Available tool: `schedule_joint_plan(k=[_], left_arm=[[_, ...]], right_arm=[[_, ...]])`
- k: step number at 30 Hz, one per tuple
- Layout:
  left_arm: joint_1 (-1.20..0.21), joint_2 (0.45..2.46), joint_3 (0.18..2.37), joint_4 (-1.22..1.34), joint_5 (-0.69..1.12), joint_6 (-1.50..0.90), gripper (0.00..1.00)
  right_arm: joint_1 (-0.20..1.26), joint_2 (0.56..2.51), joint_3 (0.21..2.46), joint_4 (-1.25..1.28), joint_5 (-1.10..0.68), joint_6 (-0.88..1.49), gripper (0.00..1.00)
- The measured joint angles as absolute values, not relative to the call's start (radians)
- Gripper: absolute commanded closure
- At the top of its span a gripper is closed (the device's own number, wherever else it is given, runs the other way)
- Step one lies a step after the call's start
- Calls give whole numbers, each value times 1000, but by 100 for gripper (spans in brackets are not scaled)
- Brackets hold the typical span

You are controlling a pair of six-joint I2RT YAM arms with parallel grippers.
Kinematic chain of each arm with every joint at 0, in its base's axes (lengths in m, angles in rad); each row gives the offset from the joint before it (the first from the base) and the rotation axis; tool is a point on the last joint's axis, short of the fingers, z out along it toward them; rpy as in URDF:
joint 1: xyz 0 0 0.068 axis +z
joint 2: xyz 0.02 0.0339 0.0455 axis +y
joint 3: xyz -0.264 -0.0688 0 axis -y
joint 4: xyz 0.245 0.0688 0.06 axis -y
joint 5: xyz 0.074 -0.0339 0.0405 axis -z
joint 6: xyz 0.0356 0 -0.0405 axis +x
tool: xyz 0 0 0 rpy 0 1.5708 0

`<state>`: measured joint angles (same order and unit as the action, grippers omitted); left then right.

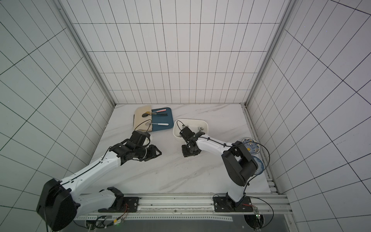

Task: Put the socket on the desktop into the storage box
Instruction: Pick up the socket head from the center of the board.

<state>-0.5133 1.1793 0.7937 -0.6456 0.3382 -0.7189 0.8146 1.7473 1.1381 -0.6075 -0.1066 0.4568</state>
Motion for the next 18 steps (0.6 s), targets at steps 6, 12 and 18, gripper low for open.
schedule_joint_plan(k=[6, 12, 18], left_arm=[[-513, 1180, 792, -643, 338, -719, 56], [-513, 1181, 792, -639, 338, -719, 57], [-513, 1186, 792, -638, 338, -719, 57]], right_arm=[[819, 1778, 1139, -607, -106, 465, 62], [819, 1801, 1140, -607, -106, 467, 68], [819, 1801, 1141, -607, -105, 466, 81]])
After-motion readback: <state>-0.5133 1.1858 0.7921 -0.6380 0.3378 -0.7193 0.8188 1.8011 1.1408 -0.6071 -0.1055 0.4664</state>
